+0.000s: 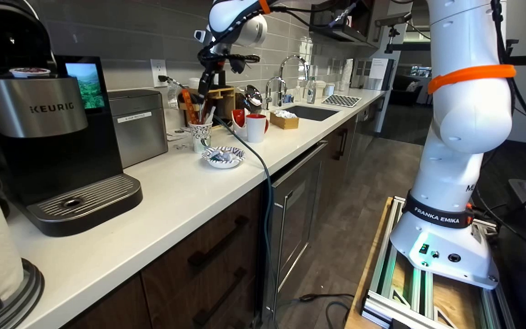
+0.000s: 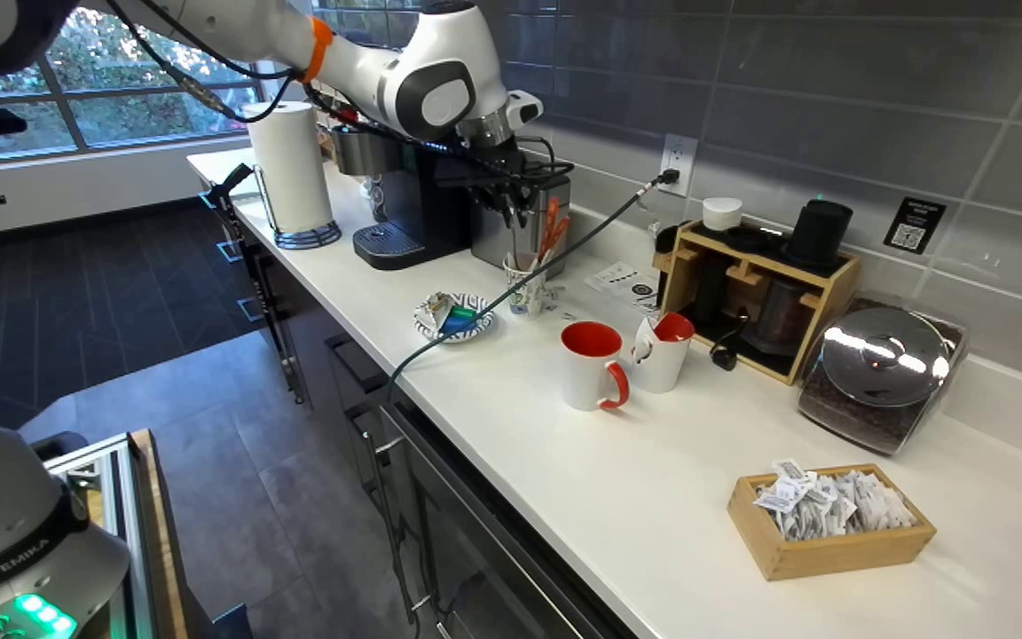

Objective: Remove the silver spoon from the mug and put it in the paper cup

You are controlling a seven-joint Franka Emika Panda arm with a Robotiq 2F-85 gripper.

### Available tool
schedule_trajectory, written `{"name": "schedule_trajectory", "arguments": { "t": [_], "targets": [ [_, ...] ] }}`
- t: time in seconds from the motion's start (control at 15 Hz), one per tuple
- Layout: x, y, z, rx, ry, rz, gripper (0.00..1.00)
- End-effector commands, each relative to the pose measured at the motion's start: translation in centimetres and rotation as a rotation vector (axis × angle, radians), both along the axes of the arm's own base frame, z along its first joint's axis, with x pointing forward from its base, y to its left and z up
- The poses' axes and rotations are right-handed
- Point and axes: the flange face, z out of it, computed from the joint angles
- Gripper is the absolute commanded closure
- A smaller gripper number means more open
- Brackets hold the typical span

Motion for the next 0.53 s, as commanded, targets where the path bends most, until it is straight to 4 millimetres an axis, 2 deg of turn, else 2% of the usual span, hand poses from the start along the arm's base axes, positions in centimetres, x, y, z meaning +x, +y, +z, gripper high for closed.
{"name": "schedule_trajectory", "arguments": {
  "t": [0.0,0.33,0.4,0.47],
  "targets": [
    [0.1,0.4,0.2,-0.013,0.020,-0.013,0.42],
    [-0.5,0.3,3.0,-0.004,-0.025,-0.031,0.06],
    [-1.1,0.4,4.2,0.004,-0.034,-0.042,0.01],
    [-1.7,0.4,5.2,0.012,-0.040,-0.054,0.00]
  ]
}}
